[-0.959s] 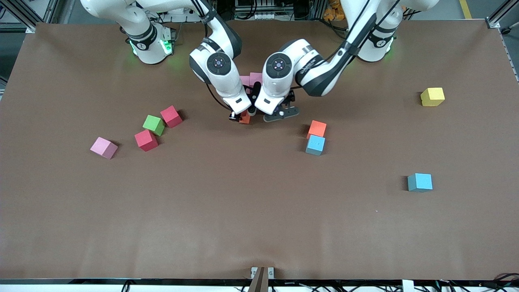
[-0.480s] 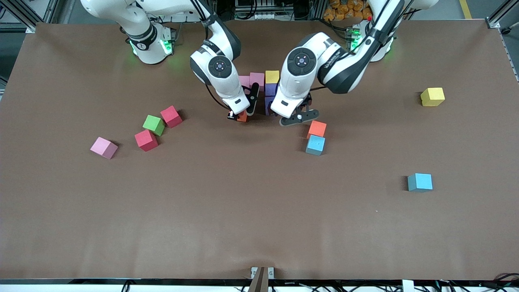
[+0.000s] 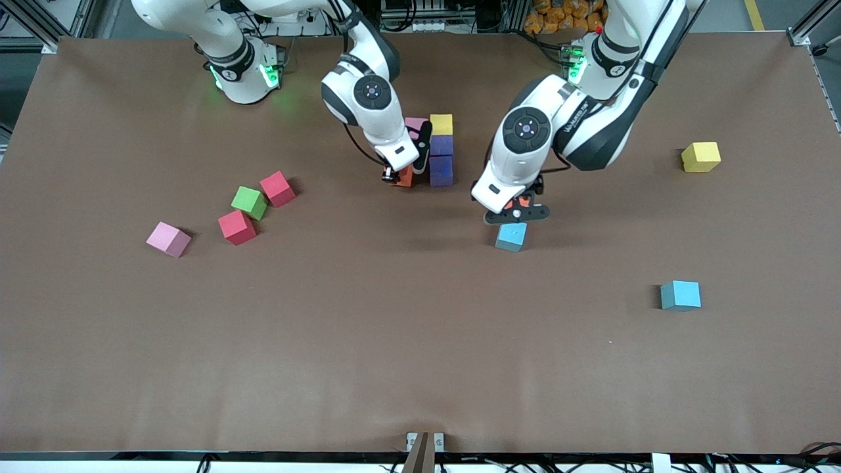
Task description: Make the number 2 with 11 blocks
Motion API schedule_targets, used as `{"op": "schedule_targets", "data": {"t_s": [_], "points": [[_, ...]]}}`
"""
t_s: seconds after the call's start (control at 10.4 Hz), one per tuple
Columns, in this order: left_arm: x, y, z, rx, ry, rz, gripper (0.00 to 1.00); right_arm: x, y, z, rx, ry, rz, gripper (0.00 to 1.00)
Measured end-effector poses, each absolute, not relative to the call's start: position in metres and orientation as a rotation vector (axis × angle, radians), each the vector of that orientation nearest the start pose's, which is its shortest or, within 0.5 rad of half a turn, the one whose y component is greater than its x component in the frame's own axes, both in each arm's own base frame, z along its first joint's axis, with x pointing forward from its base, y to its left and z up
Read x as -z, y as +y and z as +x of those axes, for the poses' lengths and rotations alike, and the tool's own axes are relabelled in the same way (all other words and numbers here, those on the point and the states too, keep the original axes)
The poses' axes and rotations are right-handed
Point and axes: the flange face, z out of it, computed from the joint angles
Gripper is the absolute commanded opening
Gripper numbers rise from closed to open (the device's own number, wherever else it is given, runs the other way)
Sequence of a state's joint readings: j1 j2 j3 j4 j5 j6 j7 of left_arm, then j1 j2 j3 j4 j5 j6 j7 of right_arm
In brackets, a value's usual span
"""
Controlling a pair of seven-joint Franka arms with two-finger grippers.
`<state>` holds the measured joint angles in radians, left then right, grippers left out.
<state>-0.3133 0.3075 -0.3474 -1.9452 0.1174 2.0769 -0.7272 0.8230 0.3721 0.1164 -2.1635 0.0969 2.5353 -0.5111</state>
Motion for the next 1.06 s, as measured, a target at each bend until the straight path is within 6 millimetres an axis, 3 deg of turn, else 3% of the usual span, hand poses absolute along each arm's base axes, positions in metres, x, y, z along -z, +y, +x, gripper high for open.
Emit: {"op": "schedule_targets", "data": {"t_s": [0.19, 0.58, 0.77, 1.06], "points": [[-0.309, -0.35, 0.476, -0.202, 0.145, -3.019, 1.0, -0.221, 0.466, 0.33, -0.022, -1.914, -2.37, 0.05], [-0.286, -0.33, 0.488, -0.264, 0.479, -2.971, 1.0, -0.212, 0.484, 0.338, -0.008, -1.894, -2.393, 0.04], [-0.272, -0.324, 0.488, -0.262, 0.526, -2.977, 1.0, -0.209, 0.487, 0.339, -0.014, -1.897, -2.392, 0.03], [-0.246, -0.322, 0.472, -0.235, 0.555, -2.999, 1.0, -0.209, 0.488, 0.337, -0.072, -1.948, -2.385, 0.01]]}}
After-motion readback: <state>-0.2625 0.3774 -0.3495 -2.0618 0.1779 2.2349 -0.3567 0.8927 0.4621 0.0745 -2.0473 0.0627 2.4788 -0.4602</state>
